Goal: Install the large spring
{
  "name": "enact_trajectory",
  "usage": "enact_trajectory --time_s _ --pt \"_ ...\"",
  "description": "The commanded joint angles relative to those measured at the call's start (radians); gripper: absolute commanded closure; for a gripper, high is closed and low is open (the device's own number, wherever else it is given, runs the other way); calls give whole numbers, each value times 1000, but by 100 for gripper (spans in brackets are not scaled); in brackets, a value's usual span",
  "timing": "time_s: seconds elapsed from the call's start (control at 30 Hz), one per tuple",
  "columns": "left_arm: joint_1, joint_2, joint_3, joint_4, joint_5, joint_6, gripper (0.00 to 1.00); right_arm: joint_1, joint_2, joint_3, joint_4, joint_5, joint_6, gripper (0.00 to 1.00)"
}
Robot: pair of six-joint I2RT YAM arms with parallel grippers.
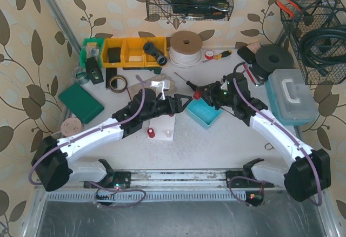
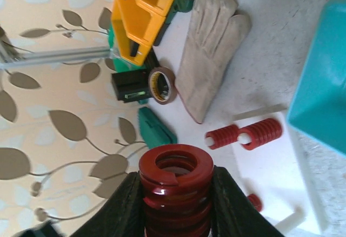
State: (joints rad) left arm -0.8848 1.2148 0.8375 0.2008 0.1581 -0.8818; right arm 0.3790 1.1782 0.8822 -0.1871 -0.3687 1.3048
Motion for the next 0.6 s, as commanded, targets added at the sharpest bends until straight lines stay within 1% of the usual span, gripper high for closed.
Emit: enact_trajectory --time_s 0.0,0.17,0.3,0.43,0.57 --pt "-8 52 45 116 -3 -78 17 -2 -60 -24 136 9 215 100" --pt "-8 102 64 205 -2 -104 17 -3 -72 -56 223 -4 325 100" --pt "-8 153 125 232 28 -106 18 -1 -77 -47 229 -6 337 100" --pt "-8 190 162 237 51 -92 22 0 -77 -25 222 -11 325 100" --pt "-8 190 161 213 38 -62 29 2 -85 -8 193 -7 306 100"
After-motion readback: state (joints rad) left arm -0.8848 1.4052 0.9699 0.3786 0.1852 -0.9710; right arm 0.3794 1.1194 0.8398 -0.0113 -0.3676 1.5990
